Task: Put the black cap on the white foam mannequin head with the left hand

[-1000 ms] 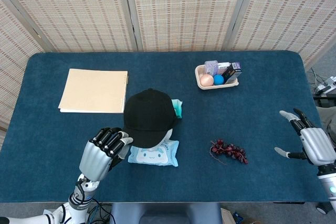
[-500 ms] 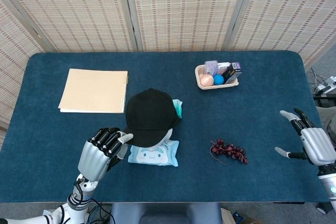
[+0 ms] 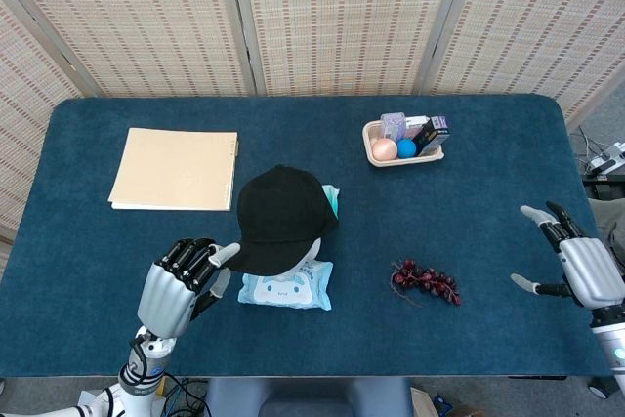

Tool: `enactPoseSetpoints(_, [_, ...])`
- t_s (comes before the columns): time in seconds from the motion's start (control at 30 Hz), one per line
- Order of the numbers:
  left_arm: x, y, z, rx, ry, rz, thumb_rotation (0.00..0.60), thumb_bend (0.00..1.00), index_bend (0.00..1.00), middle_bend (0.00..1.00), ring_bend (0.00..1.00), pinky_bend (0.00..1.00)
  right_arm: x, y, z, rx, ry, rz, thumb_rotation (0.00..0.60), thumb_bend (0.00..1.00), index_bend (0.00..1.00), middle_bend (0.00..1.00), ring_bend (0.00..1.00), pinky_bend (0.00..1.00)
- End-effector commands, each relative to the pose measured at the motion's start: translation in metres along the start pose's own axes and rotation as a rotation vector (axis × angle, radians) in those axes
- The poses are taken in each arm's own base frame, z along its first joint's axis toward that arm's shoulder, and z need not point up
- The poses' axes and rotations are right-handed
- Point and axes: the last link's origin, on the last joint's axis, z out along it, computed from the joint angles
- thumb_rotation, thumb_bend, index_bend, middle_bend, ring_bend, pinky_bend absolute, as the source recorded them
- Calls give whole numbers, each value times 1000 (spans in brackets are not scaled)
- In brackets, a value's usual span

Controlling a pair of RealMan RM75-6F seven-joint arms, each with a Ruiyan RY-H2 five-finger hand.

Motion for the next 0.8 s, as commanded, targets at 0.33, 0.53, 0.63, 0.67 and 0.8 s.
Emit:
enactPoseSetpoints(0.33, [8,-10,-4,43,19,15,600,363,295,506,392,467,0,0,0,0,1,0,600,0,82,191,33,216])
enactPoseSetpoints(0.53, [13,-20,-10,74,18,37,600,362,288,506,392,467,0,0,0,2,-1,-3,600,0,82,191,33,216])
enactPoseSetpoints(0.63, [16,-25,-13,96,12,37,600,362,288,506,392,467,-1,-1,0,3,-2,-5,600,0,82,191,33,216])
enactPoseSetpoints(0.67, [17,-27,-13,102,10,38,600,362,288,506,392,467,-1,-1,0,3,-2,-6,600,0,82,191,33,216])
enactPoseSetpoints(0.8, [22,-31,-17,117,9,46,600,362,288,507,393,467,-2,-2,0,4,-3,-9,600,0,82,191,33,216])
